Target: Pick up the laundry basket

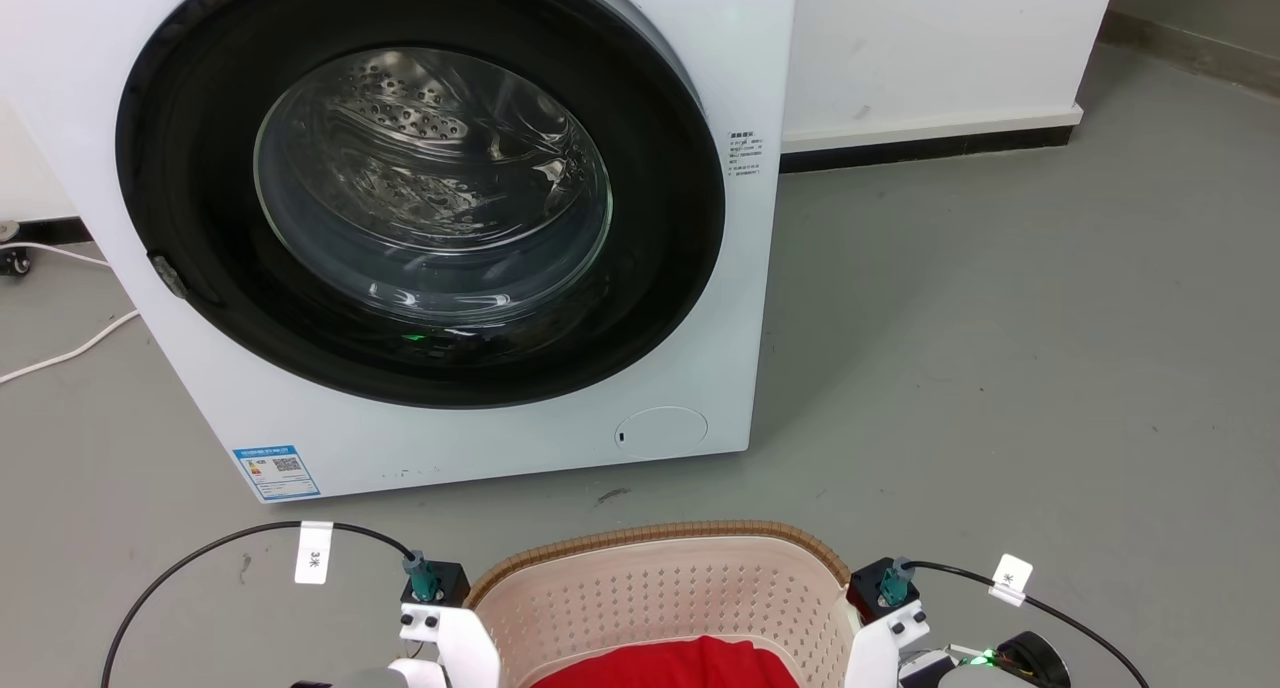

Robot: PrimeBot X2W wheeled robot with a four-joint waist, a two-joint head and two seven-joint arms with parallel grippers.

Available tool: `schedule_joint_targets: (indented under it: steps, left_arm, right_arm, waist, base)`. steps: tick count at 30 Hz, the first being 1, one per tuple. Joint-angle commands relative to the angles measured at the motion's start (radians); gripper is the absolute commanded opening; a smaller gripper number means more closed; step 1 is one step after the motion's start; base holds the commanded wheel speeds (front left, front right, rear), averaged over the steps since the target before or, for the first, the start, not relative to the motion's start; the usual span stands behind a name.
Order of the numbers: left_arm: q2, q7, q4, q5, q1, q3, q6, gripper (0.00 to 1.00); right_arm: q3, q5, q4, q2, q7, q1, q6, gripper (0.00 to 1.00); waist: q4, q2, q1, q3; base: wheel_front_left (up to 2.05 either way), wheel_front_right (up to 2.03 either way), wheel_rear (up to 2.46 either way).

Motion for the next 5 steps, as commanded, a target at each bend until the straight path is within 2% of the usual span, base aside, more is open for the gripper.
schedule_joint_targets:
  steps: [1, 5]
  left_arm:
    - [-0.001, -0.001, -0.003, -0.001, -0.014, -0.010, -0.012, 0.00]
    - [0.001, -0.003, -0.001, -0.010, -0.014, -0.017, -0.012, 0.00]
  right_arm:
    - [0.007, 0.001, -0.001, 0.005, -0.010, -0.018, 0.004, 0.00]
    - [0.011, 0.004, 0.001, 0.005, -0.012, -0.019, 0.004, 0.00]
  waist:
    - [0.000, 0.0000, -0.0001, 0.000]
    - [-0.001, 0.0000, -0.0001, 0.001]
  base:
    - [0.00, 0.00, 0.00]
    - [0.00, 0.00, 0.00]
